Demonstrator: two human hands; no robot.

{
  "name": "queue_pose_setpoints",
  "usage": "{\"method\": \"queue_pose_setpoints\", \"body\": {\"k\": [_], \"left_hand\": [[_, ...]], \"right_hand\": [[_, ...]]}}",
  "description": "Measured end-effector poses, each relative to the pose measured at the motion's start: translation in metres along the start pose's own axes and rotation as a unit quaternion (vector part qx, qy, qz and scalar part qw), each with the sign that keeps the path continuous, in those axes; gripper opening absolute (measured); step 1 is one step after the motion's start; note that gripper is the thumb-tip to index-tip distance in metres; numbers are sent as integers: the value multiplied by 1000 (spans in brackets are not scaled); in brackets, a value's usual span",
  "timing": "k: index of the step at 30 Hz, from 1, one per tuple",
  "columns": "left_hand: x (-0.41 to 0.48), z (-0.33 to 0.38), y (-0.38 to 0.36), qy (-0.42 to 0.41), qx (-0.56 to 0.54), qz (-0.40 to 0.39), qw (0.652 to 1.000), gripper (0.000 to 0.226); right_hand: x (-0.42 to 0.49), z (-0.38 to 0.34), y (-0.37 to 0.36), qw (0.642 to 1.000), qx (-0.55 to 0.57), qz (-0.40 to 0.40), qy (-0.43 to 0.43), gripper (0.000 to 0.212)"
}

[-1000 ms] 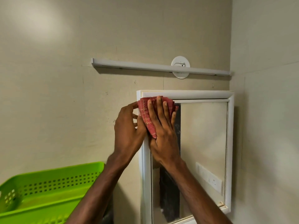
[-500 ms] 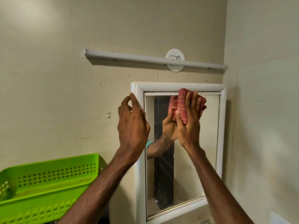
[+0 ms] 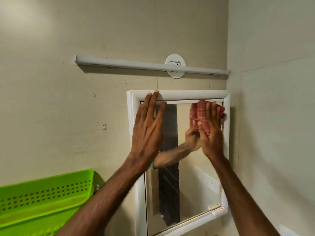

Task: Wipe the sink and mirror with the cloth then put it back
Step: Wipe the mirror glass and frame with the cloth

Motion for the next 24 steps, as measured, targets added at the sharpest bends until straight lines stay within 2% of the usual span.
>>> {"method": "queue_pose_setpoints", "body": {"k": [4,7,10,12,17,20,24], "left_hand": [[2,21,-13,-49,-11,-51,997,72],[7,28,-13,-43,-21,-59,997,85],[11,34,-8,-53,-21,-36,998,80],[13,36,-9,-52,-12,-42,998,69],[13,32,-16,-44,21,-34,998,65],[14,31,-18,-43,28,-15,999,61],[13,31,-22,-43,33,-15,998,64]], "right_hand": [[11,25,12,998,-15,29,-52,66],[-1,3,-1,998,0,-8,-65,70],[-21,-27,-17,995,18,-88,40,69],[-21,-30,-18,990,8,-101,96,68],[12,4,0,996,-3,-61,70,74],[23,24,11,997,-4,-37,72,67],[16,43,16,999,-16,-12,25,64]]}}
Point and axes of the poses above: each hand's wrist, its own x-axis towards the middle knuckle, its own y-axis out of the back of the hand, z = x × y, the point moved 7 cm from there along x, towards the middle knuckle, and after that the axes turned 5 degrees about z, right-handed, at the moved point
